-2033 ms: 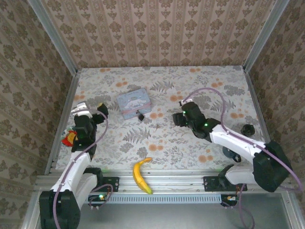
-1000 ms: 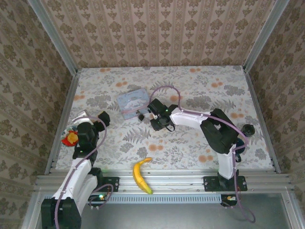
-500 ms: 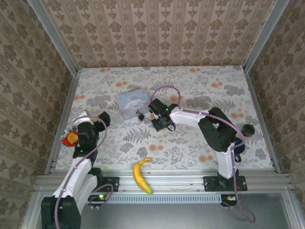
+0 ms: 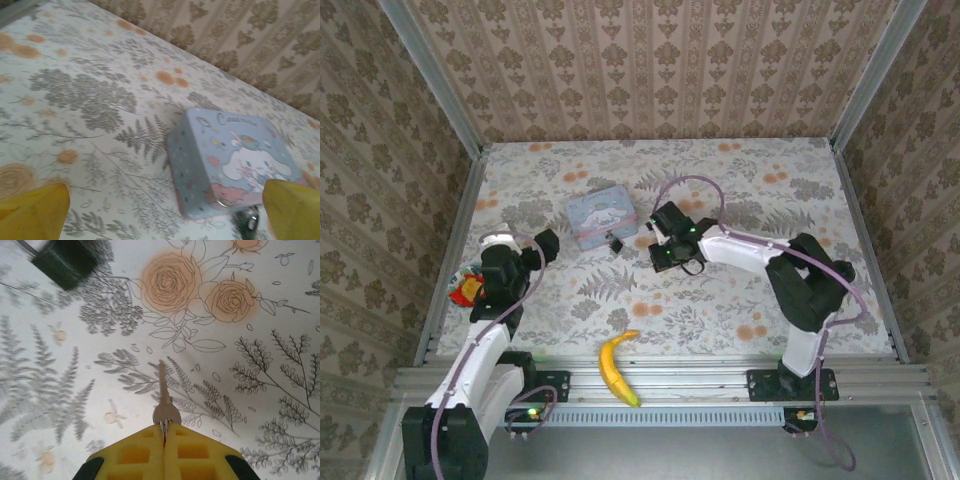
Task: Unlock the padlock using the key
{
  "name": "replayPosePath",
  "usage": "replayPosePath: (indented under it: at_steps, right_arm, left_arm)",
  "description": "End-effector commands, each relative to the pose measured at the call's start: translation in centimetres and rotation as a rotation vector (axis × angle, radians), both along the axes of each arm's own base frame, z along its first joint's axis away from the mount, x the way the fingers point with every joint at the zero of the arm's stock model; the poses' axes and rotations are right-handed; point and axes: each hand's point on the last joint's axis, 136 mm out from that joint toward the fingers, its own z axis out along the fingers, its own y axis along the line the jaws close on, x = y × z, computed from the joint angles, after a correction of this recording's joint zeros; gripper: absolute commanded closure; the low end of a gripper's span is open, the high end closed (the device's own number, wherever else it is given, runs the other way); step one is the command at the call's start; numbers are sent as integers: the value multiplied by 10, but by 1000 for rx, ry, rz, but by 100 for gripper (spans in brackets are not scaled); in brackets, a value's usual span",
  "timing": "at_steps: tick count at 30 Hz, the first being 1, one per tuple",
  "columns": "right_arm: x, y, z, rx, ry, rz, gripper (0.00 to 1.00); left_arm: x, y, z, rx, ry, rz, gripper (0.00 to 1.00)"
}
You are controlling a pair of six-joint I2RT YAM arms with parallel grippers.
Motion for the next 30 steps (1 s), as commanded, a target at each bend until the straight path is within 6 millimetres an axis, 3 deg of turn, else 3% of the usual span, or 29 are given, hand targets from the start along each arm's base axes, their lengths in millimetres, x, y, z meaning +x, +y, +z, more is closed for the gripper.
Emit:
replayPosePath:
  at_steps: [1,10,18,24,30]
  right_arm:
    - [-1,6,31,212,14,-34,100]
    - [-19,-8,91,552,104,-47,100]
    - [-47,-19,157,698,88,6,100]
    - [-63,-20,182,768,116,25,100]
    - [-73,-16,195,828,149,56,100]
  left_arm:
    - [0,-31,27,16,-85,-166,1]
    - [-19,-108,73,184,-478,-497,4]
    - [-46,-174,79,225,-615,-854,0]
    - [-72,-204,91,219,-762,-1057,7]
    - [-77,-224,93,185,-769,-1234,22]
